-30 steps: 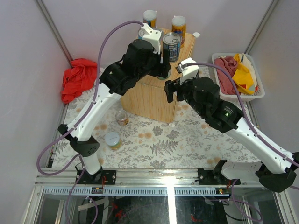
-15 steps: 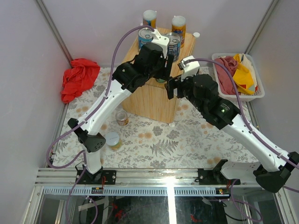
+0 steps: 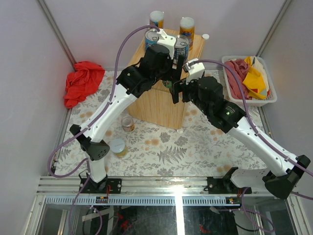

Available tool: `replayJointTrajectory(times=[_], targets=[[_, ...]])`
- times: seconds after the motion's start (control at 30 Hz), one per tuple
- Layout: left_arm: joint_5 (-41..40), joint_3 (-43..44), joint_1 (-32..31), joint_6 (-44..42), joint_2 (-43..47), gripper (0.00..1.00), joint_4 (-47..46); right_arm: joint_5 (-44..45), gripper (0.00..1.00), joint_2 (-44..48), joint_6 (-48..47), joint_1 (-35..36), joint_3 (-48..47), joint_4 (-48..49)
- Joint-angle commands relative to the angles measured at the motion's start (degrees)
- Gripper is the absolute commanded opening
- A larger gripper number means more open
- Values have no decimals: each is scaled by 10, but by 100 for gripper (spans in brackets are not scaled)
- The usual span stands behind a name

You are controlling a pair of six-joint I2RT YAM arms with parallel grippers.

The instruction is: Place and organize the canned foods onto the counter

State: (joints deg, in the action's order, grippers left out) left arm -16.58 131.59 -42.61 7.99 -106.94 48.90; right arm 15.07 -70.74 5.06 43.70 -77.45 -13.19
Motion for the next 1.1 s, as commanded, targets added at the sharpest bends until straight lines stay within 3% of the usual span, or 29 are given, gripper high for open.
replayJointTrajectory(times=[0.0,0.3,0.7,0.87,1.07], targets=[[-28,-60,9,15,59,92,-92,-17,86,-9,11,-11,-5,42],[-65,-215,33,55,185,88,-202,-60,86,-80,46,-45,-51,71],[-72,-342,63,88,273,88,-240,-73,83,-152,55,-67,-89,96],[-72,-405,78,112,309,87,-264,-91,73,-181,54,-71,-113,105],[-86,-458,87,127,341,87,-278,-118,52,-222,51,-71,-157,112]])
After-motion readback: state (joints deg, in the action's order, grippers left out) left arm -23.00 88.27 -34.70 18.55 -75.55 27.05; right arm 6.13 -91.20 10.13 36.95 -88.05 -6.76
